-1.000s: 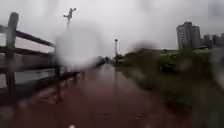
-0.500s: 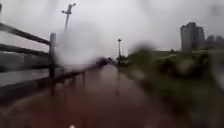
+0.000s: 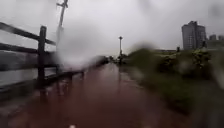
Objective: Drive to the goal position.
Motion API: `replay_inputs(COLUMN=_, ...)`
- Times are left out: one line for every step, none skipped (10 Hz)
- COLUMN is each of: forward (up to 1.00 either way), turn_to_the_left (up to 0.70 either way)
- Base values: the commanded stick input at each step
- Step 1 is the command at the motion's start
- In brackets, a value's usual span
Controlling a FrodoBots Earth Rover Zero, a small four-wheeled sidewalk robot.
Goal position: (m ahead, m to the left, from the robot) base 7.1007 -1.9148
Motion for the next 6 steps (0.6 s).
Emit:
replay_inputs(forward=1.0, turn_to_the_left=0.0)
replay_inputs(forward=1.0, turn_to_the_left=0.0)
replay_inputs(forward=1.0, turn_to_the_left=0.0)
replay_inputs(forward=1.0, turn_to_the_left=0.0)
replay_inputs(forward=1.0, turn_to_the_left=0.0)
replay_inputs(forward=1.0, turn_to_the_left=0.0)
